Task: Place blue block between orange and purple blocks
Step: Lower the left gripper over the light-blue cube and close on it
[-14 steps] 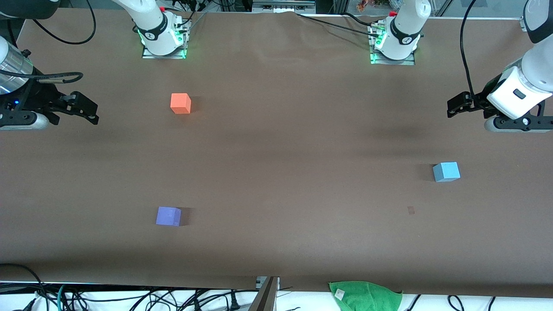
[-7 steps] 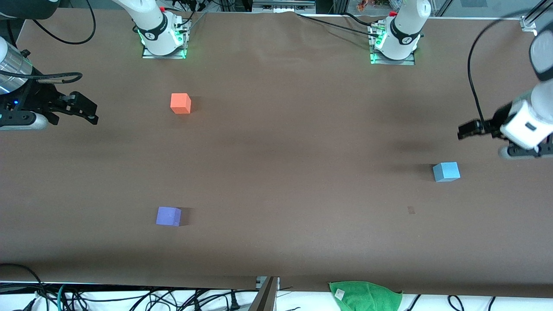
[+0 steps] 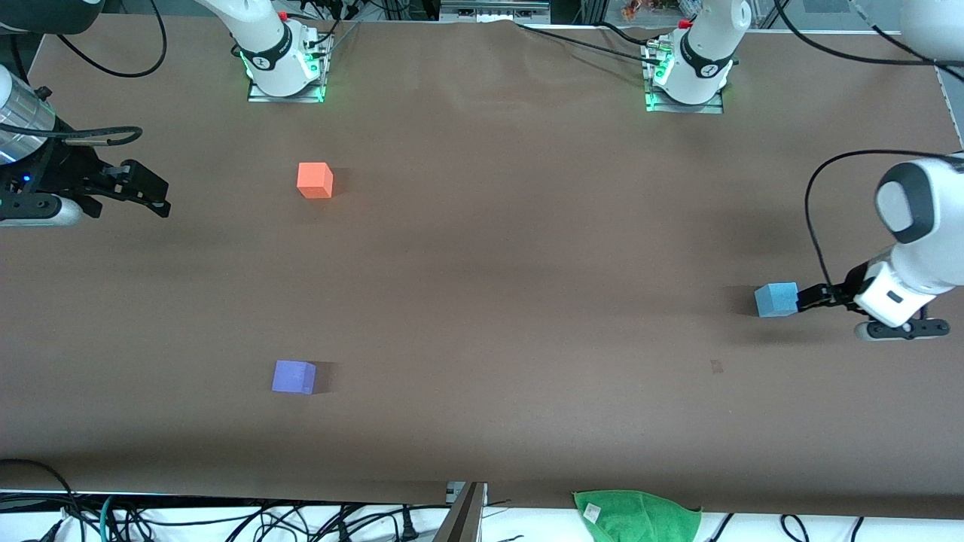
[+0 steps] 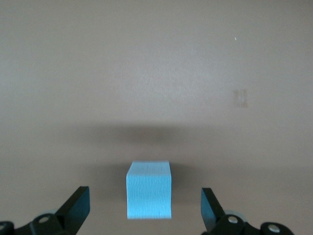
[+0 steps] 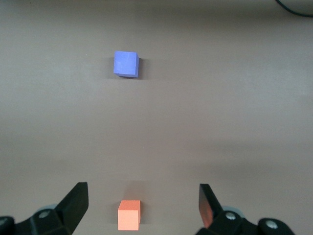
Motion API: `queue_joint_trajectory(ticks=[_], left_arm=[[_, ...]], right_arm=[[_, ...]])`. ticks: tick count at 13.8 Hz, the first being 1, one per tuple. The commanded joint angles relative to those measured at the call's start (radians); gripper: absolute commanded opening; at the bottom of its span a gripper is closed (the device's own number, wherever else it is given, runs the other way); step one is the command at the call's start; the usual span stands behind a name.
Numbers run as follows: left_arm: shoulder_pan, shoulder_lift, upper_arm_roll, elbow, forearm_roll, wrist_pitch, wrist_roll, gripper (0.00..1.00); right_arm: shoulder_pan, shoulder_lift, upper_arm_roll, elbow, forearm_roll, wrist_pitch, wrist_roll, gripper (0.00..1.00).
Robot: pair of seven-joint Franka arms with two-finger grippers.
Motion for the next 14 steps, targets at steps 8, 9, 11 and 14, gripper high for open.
queue_joint_trajectory(ticks=[8,9,11,14], left_arm=[[0.025,0.073,-0.015,-0.181,0.021,0.292,0.084,1.00],[0.029,0.090,-0.015,-0.207,0.021,0.355,0.106,0.98],[0.040,0.102,-0.015,-0.264,0.021,0.453,0.118,0.97],[0.032,0.089,-0.029,-0.284,0.021,0.461,0.129,0.28]], right_arm=[[-0.002,0.000,-0.002,0.008,0.014,-0.008,-0.008,1.00],[-0.002,0.000,-0.002,0.008,0.014,-0.008,-0.008,1.00],[-0.004,0.000,-0.002,0.008,0.014,-0.008,-0.008,1.00],[-0.004,0.000,-0.002,0.008,0.014,-0.008,-0.008,1.00]])
